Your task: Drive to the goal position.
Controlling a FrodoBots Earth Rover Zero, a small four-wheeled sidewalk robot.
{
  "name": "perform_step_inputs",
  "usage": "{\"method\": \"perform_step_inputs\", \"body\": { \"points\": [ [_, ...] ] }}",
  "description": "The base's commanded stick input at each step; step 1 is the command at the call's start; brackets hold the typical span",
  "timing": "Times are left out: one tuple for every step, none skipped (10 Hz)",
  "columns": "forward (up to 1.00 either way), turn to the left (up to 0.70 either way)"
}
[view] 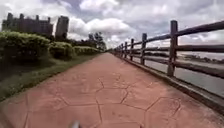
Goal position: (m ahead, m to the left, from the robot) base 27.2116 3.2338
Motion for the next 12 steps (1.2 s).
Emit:
{"method": "perform_step_inputs", "body": {
  "points": [
    [1.0, 0.0],
    [1.0, 0.0],
    [1.0, 0.0],
    [1.0, 0.0],
    [1.0, 0.0],
    [1.0, 0.0],
    [1.0, 0.0],
    [1.0, 0.0],
    [1.0, 0.0],
    [1.0, 0.0],
    [1.0, 0.0],
    [1.0, 0.0]
  ]
}}
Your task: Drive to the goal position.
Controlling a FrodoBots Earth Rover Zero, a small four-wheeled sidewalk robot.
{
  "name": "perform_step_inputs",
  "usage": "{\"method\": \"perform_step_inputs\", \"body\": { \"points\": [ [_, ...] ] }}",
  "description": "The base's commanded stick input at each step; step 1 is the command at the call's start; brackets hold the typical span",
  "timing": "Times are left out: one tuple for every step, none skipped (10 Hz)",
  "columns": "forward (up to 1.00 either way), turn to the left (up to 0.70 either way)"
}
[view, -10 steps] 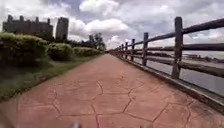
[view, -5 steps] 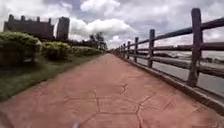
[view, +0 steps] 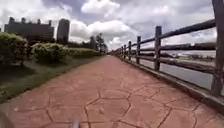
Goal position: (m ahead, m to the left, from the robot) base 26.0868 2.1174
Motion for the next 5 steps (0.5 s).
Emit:
{"method": "perform_step_inputs", "body": {
  "points": [
    [1.0, 0.0],
    [1.0, 0.0],
    [1.0, 0.0],
    [1.0, 0.0],
    [1.0, 0.0]
  ]
}}
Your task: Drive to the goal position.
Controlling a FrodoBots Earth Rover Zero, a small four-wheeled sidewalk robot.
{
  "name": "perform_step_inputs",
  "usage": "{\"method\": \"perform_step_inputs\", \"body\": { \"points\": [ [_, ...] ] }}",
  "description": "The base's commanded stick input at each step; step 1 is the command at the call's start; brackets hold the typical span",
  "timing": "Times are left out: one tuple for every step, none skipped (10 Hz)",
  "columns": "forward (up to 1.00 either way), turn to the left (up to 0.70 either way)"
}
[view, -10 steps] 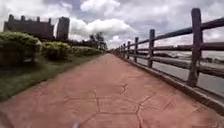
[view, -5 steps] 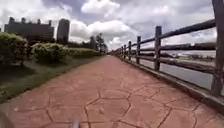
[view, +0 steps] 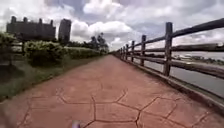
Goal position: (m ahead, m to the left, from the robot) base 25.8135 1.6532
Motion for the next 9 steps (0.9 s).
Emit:
{"method": "perform_step_inputs", "body": {
  "points": [
    [1.0, 0.0],
    [1.0, 0.0],
    [1.0, 0.0],
    [1.0, 0.0],
    [1.0, 0.0],
    [1.0, 0.0],
    [1.0, 0.0],
    [1.0, 0.0],
    [1.0, 0.0]
  ]
}}
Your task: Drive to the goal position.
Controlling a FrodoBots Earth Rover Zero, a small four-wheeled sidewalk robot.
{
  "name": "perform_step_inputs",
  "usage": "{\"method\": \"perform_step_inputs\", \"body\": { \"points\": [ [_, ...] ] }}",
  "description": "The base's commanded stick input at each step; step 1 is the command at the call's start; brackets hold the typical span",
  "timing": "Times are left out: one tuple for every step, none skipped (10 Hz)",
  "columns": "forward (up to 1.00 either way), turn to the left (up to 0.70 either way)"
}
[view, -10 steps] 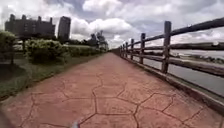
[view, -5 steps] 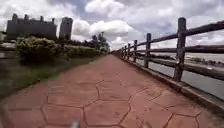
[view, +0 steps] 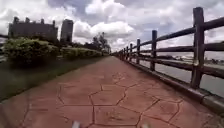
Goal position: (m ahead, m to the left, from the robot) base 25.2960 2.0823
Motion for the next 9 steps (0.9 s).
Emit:
{"method": "perform_step_inputs", "body": {
  "points": [
    [1.0, 0.0],
    [1.0, 0.0],
    [1.0, 0.0],
    [1.0, 0.0],
    [1.0, 0.0],
    [1.0, 0.0],
    [1.0, 0.0],
    [1.0, 0.0],
    [1.0, 0.0]
  ]
}}
